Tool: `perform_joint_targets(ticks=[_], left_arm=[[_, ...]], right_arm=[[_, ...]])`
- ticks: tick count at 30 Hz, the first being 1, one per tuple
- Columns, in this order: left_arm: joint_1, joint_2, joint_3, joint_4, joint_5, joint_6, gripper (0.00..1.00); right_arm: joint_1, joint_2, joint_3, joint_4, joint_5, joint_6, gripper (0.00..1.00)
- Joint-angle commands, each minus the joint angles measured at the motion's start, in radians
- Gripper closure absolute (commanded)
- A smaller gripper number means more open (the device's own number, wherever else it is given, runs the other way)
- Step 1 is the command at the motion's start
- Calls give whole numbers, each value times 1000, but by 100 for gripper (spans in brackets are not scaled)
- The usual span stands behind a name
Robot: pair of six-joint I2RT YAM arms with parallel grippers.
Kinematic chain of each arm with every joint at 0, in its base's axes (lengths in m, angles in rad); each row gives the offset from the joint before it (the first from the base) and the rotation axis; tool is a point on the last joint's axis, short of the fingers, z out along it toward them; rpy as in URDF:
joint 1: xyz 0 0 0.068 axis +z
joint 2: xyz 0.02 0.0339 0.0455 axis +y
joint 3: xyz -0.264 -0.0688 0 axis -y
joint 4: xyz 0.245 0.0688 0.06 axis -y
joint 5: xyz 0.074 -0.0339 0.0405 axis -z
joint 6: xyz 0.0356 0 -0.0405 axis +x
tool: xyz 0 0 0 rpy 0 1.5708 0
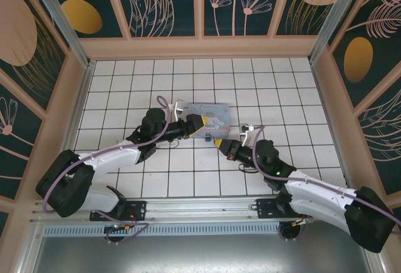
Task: Unlock a padlock with a key
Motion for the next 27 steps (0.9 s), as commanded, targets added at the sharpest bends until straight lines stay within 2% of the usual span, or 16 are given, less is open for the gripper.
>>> perform_joint_targets(ticks=[1, 6, 13, 27], left_arm=[[-8, 19, 22, 84, 31, -9, 34], [-15, 44, 17, 126, 49, -27, 37], [-20, 60, 16, 196, 78, -53, 47], [-22, 58, 4, 215, 84, -54, 61]], right_arm=[[-5, 21, 49, 123, -34, 21, 100], [-5, 46, 74, 140, -31, 26, 100], [-5, 92, 104, 175, -39, 34, 100], [-5, 146, 130, 208, -51, 46, 100]])
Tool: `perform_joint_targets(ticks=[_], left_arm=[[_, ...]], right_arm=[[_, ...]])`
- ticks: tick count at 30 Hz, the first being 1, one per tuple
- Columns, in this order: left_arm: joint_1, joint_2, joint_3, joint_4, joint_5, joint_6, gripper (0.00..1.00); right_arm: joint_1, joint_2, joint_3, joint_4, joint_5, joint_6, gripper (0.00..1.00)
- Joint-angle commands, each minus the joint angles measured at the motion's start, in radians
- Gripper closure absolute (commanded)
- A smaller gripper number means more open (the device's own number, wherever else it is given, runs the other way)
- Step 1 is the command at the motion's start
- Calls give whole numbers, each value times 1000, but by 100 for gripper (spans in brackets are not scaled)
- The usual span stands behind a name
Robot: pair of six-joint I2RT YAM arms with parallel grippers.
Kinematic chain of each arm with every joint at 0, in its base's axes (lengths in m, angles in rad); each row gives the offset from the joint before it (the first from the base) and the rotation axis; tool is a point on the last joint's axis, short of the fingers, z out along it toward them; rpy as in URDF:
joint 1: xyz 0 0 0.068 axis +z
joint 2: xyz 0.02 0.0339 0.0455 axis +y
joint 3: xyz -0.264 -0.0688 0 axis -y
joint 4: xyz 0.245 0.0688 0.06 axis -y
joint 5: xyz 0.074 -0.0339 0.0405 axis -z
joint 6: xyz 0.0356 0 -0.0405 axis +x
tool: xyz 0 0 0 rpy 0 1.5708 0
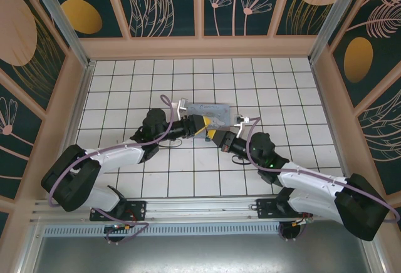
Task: Unlock a padlock with a key
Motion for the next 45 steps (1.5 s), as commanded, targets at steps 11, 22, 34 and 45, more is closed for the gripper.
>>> perform_joint_targets(ticks=[11, 22, 34, 45], left_arm=[[-7, 10, -5, 50, 28, 8, 71], [-6, 13, -3, 47, 33, 13, 82], [-8, 14, 0, 32, 23, 23, 100], [-9, -83, -13, -69, -177, 84, 100]], right_arm=[[-4, 19, 37, 76, -19, 13, 100], [-5, 38, 44, 77, -19, 15, 100], [-11, 40, 46, 69, -19, 22, 100], [-30, -285, -93, -140, 199, 67, 42]])
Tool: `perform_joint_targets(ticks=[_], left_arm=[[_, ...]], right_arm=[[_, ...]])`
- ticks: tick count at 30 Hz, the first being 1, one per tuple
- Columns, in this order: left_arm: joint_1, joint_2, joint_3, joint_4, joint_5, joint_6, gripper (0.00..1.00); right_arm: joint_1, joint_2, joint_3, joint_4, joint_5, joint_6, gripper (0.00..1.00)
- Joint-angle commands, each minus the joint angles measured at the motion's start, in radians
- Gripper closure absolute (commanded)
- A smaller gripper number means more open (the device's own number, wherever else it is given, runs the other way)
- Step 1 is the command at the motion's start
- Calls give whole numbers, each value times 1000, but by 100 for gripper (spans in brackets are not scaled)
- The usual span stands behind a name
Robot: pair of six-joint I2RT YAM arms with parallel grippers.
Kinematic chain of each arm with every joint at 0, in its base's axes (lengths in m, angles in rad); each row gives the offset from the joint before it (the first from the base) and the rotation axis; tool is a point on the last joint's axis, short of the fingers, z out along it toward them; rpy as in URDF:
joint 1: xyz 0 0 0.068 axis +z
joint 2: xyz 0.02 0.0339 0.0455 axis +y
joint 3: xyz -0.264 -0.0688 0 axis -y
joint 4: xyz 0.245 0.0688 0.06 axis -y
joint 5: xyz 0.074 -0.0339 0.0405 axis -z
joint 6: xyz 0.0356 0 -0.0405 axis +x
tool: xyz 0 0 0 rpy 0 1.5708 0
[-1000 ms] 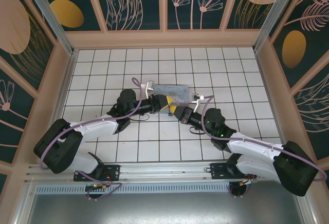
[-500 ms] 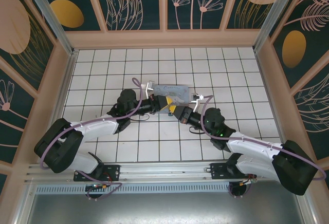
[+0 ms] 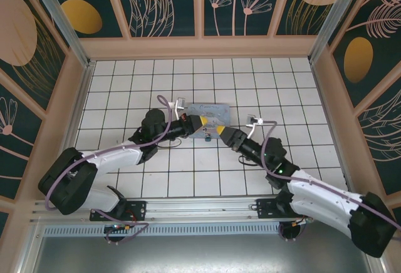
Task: Unlock a padlock with a key
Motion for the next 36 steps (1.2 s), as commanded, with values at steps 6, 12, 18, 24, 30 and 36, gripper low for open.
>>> perform_joint_targets(ticks=[6, 12, 18, 24, 30, 36], left_arm=[[-5, -90, -40, 2, -205, 62, 100], [-5, -114, -57, 7, -292, -6, 100], [-11, -115, -88, 57, -339, -126, 100], [-16, -127, -98, 78, -360, -185, 100], [-18, -137, -98, 76, -365, -192, 100], [-18, -152, -101, 73, -366, -186, 100]], right_arm=[[-6, -73, -72, 50, 192, 35, 42], [14, 63, -57, 283, 229, 33, 47], [50, 260, 16, 460, 218, 9, 50], [69, 417, 110, 553, 160, 18, 51], [86, 558, 186, 608, 123, 44, 53], [105, 660, 214, 673, 76, 74, 56]])
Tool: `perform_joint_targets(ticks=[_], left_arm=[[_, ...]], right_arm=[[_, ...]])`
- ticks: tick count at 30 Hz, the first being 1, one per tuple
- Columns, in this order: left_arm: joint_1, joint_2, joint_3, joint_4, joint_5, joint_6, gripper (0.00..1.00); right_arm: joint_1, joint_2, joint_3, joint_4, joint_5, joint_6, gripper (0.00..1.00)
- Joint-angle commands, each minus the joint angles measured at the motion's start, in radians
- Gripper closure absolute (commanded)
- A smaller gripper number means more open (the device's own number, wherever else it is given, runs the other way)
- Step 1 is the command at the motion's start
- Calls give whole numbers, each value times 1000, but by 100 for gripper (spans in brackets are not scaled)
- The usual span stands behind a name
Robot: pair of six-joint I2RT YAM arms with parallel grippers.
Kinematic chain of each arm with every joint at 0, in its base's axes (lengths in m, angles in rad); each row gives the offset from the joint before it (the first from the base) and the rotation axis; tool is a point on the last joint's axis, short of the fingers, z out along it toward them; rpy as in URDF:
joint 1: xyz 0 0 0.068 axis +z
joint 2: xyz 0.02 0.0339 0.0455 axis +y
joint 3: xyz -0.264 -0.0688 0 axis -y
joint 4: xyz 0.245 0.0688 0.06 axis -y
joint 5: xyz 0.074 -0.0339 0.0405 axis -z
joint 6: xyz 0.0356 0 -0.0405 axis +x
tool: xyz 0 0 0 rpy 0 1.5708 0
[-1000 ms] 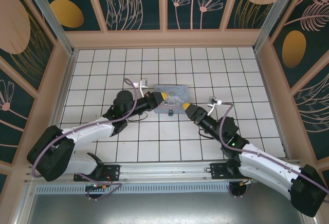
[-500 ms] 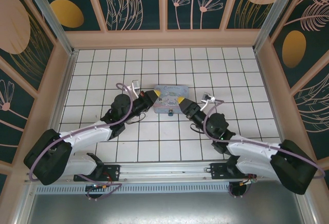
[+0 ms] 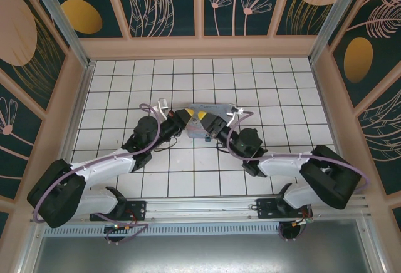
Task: Unlock a padlock with a key
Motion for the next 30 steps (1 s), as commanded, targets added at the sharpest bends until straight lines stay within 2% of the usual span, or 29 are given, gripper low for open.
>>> perform_joint_targets(ticks=[1, 8, 20, 30], left_arm=[[-5, -30, -9, 43, -13, -11, 100], [-5, -43, -17, 32, -16, -2, 100], [-5, -51, -26, 30, -19, 2, 100], [-5, -49, -26, 27, -21, 4, 100]], right_arm=[[13, 44, 25, 123, -38, 31, 57], [25, 101, 28, 189, -60, 59, 63], [33, 114, 46, 185, -70, 62, 74], [33, 144, 44, 208, -83, 77, 88]])
